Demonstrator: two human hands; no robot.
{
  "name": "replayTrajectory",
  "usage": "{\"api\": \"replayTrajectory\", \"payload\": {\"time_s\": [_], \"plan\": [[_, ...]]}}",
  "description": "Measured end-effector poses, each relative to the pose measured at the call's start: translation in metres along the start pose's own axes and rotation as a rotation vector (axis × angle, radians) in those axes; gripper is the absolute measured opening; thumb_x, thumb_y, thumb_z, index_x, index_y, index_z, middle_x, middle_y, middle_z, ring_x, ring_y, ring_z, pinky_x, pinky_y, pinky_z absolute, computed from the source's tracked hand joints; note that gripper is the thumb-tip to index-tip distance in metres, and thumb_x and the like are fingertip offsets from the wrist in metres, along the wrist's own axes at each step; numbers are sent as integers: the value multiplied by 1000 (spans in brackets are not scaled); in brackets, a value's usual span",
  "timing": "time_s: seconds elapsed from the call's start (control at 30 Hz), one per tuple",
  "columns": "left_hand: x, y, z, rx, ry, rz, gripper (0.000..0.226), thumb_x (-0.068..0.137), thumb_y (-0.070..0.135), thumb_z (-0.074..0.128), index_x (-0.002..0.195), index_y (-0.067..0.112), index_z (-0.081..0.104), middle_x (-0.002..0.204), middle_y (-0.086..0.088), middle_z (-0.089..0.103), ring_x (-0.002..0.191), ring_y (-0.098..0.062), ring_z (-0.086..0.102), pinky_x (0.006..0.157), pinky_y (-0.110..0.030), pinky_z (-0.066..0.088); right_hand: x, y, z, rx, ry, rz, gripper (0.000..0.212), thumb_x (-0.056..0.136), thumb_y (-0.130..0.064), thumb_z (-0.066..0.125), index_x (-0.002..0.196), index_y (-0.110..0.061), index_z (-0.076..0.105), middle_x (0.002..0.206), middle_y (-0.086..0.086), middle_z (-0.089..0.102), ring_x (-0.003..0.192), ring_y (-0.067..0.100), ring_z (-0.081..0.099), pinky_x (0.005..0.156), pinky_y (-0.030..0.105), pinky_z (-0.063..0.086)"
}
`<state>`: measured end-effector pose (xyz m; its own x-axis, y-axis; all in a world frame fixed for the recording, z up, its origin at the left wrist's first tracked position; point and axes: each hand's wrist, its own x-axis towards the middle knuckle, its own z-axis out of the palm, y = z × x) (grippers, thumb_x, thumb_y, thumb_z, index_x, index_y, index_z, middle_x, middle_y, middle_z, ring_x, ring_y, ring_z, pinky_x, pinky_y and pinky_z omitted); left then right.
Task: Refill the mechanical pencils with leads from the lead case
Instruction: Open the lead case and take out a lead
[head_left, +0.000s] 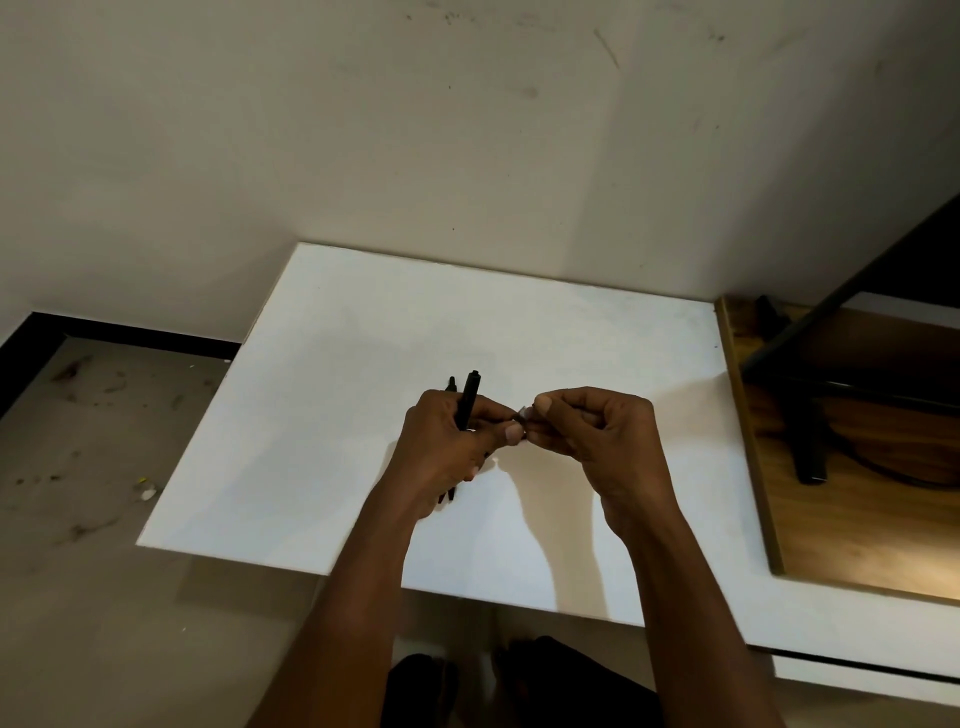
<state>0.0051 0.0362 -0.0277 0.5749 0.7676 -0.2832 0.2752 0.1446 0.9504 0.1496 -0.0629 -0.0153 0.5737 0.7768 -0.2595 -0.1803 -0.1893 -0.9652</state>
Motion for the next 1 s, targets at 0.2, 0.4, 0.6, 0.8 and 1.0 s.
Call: {"api": "replayTrajectory", "payload": {"time_s": [0.2,0.4,0.6,0.8,1.0], "plan": [[-1,0,0,-59,20,-35,11,80,17,83,89,12,80,49,9,60,40,-7,45,43,-17,39,1,1,-3,183,128,37,7,85,-7,77,89,-1,78,83,18,78,81,31,77,74,28,61],[0,-3,-5,-107,34,-50,5,79,16,83,83,13,81,50,7,61,39,-7,43,41,-14,38,8,14,-30,-215,188,74,3,81,-11,81,79,-12,81,73,11,78,70,25,76,86,42,62],[1,-4,-2,-108,54,-66,6,75,20,86,79,18,81,57,3,68,40,-7,48,42,-17,39,12,25,-24,-665,144,15,8,80,-17,78,72,-18,79,57,-5,70,57,8,64,65,25,51],[0,-3,-2,-112,61,-69,8,74,19,87,79,17,80,66,-6,74,38,-8,47,40,-18,40,13,27,-19,-748,162,-9,6,79,-17,79,75,-21,81,65,-16,69,71,7,66,61,21,45],[-1,-1,1,-93,57,-66,11,74,19,86,83,16,81,68,-11,73,42,-7,48,43,-18,41,9,23,-20,-684,237,-26,14,86,-16,73,77,-20,82,58,-14,66,68,13,64,62,23,44]]}}
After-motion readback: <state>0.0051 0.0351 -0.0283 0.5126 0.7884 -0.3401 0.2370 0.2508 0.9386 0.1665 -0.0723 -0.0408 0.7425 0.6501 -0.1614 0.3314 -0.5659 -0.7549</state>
